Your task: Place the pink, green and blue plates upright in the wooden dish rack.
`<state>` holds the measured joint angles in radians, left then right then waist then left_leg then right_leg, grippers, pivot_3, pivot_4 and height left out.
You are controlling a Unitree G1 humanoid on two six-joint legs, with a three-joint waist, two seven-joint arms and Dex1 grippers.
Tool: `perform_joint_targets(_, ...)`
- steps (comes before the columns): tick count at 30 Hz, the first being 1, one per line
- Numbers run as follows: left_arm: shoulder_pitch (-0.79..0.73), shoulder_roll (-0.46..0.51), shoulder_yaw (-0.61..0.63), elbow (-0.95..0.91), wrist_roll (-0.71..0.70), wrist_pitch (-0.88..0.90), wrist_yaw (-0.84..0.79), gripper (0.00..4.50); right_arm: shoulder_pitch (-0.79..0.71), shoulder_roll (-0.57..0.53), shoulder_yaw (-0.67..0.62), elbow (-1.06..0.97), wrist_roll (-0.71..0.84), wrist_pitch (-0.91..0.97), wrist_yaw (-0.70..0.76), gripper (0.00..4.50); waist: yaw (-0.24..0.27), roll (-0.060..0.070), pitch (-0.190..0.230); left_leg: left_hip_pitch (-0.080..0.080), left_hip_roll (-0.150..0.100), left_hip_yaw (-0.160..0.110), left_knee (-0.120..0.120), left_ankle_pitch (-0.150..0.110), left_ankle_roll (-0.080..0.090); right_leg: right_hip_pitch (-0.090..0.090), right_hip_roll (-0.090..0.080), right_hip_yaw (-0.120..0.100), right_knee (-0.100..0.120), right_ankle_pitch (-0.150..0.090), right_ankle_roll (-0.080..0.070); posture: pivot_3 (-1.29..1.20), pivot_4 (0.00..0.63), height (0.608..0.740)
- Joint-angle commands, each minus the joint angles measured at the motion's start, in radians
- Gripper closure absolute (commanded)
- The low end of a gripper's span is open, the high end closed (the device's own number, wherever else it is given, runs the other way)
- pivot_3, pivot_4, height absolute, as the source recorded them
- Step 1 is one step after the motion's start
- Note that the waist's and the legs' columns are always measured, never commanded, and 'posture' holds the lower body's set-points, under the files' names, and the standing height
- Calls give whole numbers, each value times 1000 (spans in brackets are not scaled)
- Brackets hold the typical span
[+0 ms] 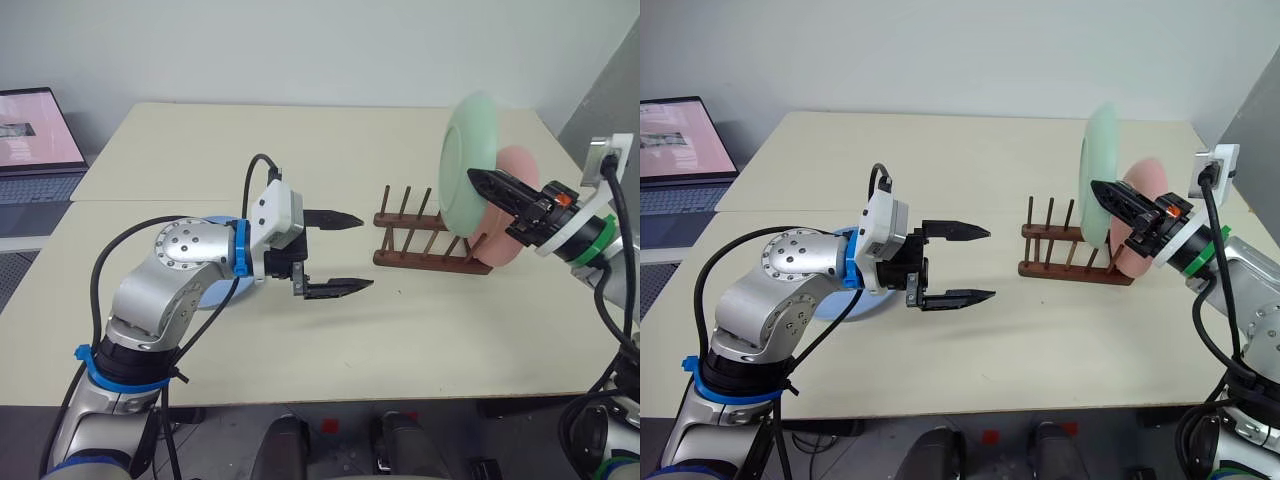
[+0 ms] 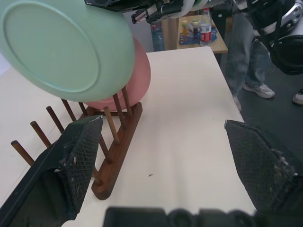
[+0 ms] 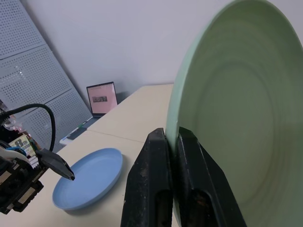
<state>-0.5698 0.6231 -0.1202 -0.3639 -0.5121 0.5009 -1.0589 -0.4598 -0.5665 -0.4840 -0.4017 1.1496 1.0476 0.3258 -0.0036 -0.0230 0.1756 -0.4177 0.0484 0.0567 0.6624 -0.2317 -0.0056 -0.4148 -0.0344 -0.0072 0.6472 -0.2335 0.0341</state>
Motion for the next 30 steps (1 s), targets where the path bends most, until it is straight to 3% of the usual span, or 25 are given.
perform_joint_targets(1, -15, -5, 3, -26, -12, -7, -1, 0, -11, -11, 8, 25, 15, -32, 4, 4462, 0, 0, 0, 0, 0, 0, 0, 0, 0, 0, 0, 0, 0, 0, 0, 0, 150, 740)
perform_joint_targets(10, -14, -14, 2, -31, -11, -5, 6, 0, -52, -21, 49, 134, -17, -21, -54, 4462, -1, 0, 0, 0, 0, 0, 0, 0, 0, 0, 0, 0, 0, 0, 0, 0, 150, 740)
perform_joint_targets(13, -9, -17, 7, -37, -15, 2, 14, 0, -55, -37, 55, 124, -28, -28, -50, 3722, 1, 0, 0, 0, 0, 0, 0, 0, 0, 0, 0, 0, 0, 0, 0, 0, 150, 740)
perform_joint_targets(19, 1, -18, 26, -45, -31, 27, 36, 0, -89, -98, 53, 92, -75, -57, -49, 1532, 1, 0, 0, -1, 0, 0, 0, 0, 0, -1, 0, 0, -1, 0, 1, 0, 150, 740)
perform_joint_targets(23, 22, -7, 61, -59, -55, 63, 67, 0, -106, -212, 89, 53, -183, -106, 16, 47, 1, 0, 0, -1, 0, 0, 0, 0, 0, -1, 0, 0, -1, -2, 4, 0, 150, 740)
perform_joint_targets(27, 81, 5, 142, -74, -48, 118, 186, 0, -74, -396, 193, -8, -340, -248, 260, 16, 0, 0, 0, -1, 0, 0, -1, 0, 0, -2, 0, 1, -1, -3, 4, 0, 150, 740)
perform_joint_targets(30, 151, -2, 254, -67, -21, 160, 336, 0, -93, -458, 292, -43, -391, -354, 459, 16, -5, 0, 0, -1, 1, -1, -2, 0, 0, -3, 0, 1, -1, -3, 4, 0, 150, 740)
